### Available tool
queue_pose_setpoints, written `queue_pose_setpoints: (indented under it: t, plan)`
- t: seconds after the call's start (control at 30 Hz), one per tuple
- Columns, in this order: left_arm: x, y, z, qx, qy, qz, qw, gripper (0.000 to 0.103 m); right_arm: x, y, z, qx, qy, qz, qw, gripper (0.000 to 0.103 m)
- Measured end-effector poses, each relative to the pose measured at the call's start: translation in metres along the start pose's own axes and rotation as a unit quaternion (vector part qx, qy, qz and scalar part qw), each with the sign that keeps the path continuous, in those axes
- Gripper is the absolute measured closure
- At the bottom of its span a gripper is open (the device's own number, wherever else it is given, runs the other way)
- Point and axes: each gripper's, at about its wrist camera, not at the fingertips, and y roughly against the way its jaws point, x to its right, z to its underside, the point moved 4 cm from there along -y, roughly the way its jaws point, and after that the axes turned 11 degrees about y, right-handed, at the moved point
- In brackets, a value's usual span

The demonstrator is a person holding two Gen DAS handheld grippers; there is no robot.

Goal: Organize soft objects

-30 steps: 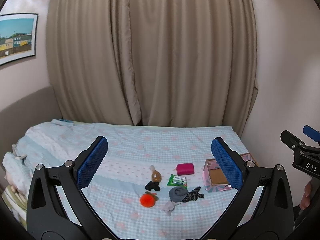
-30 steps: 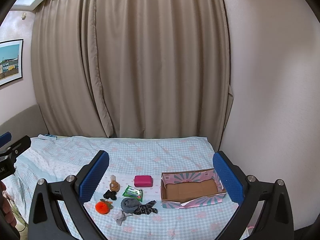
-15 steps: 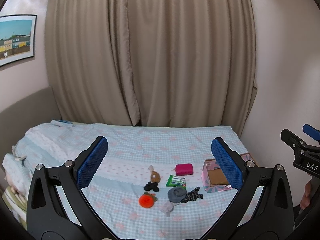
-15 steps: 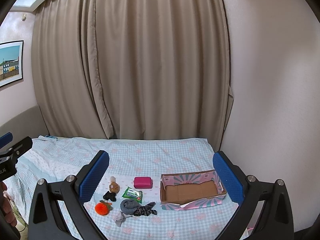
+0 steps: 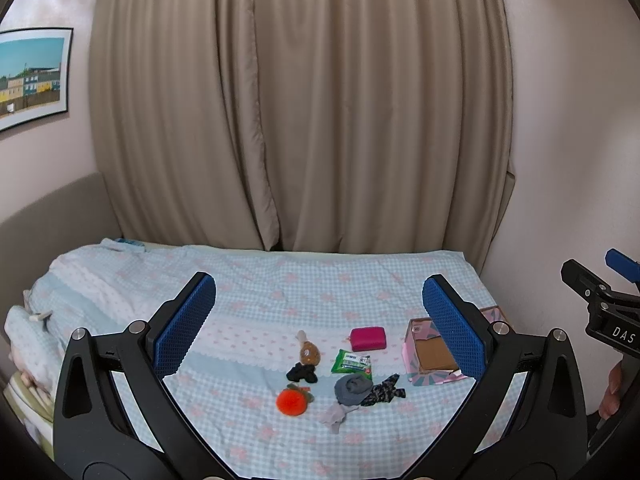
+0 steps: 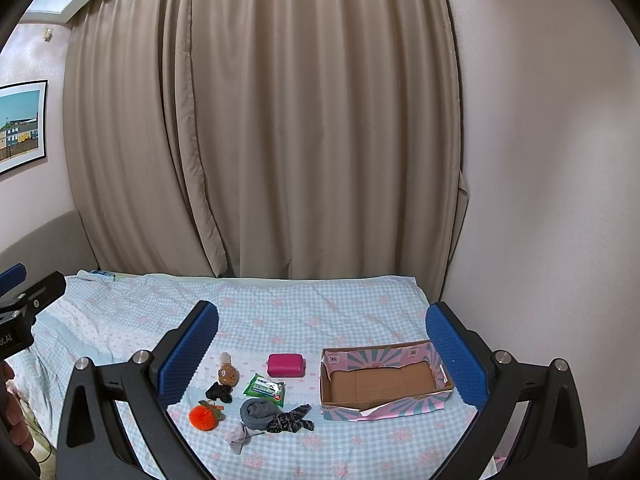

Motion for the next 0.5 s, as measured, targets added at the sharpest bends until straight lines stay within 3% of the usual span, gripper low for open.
queue_pose_setpoints:
  t: [0.5]
  plan:
    - [-0.0004,0.0002,-0.0034,-0.005,0.005,0.0,1.0,0.0,-0.0002,-0.0046,-0.0023,0.003,0.002,0.0,1.0,0.0]
